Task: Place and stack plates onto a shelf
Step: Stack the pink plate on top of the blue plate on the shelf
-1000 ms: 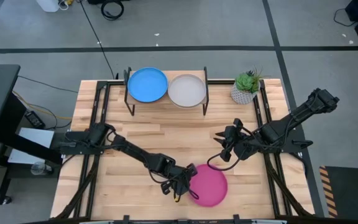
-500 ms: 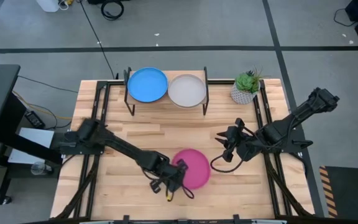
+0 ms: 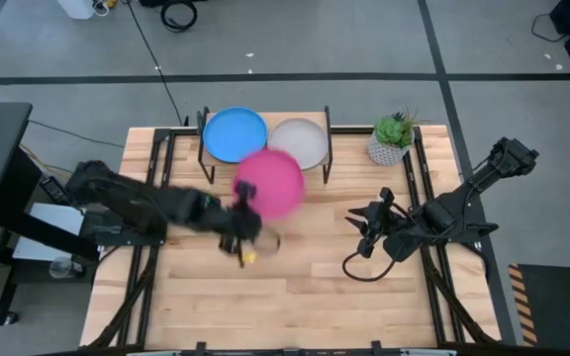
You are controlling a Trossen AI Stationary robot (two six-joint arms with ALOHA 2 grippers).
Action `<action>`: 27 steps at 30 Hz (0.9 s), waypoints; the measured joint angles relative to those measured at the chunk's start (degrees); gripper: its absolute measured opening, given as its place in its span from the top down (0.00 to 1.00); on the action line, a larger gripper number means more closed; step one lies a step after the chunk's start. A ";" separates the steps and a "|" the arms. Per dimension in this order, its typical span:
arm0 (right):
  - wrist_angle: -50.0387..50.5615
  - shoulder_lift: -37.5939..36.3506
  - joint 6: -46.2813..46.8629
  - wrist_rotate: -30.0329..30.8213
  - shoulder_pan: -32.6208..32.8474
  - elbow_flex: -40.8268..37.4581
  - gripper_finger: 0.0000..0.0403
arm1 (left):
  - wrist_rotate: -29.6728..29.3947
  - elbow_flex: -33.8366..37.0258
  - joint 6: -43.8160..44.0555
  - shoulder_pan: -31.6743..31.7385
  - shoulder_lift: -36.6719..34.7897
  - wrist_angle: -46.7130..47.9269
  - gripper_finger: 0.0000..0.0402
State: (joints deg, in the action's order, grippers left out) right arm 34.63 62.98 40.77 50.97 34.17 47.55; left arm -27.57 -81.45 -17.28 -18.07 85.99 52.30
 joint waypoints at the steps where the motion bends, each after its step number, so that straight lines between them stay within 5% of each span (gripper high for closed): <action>1: 0.08 0.00 0.00 0.65 0.00 0.00 0.75 | -1.02 0.09 0.45 2.09 -0.86 0.87 0.96; 8: -0.57 0.02 -0.28 2.34 0.00 0.00 0.75 | -1.50 0.17 -1.94 20.14 -2.61 5.38 0.96; 14: -0.61 0.13 -0.43 1.63 0.00 0.00 0.75 | 8.37 0.24 -4.41 33.58 -2.53 6.22 0.95; 20: -0.63 0.13 -0.74 1.56 0.00 0.00 0.75 | 14.83 0.23 -4.04 38.08 -2.51 5.09 0.95; 27: -0.66 0.13 -0.85 1.67 0.00 0.00 0.75 | 11.34 0.23 0.18 37.58 -2.52 5.21 0.80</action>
State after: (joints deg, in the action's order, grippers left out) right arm 33.98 63.11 39.92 52.64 34.17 47.55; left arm -16.23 -81.23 -17.10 19.52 83.47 57.51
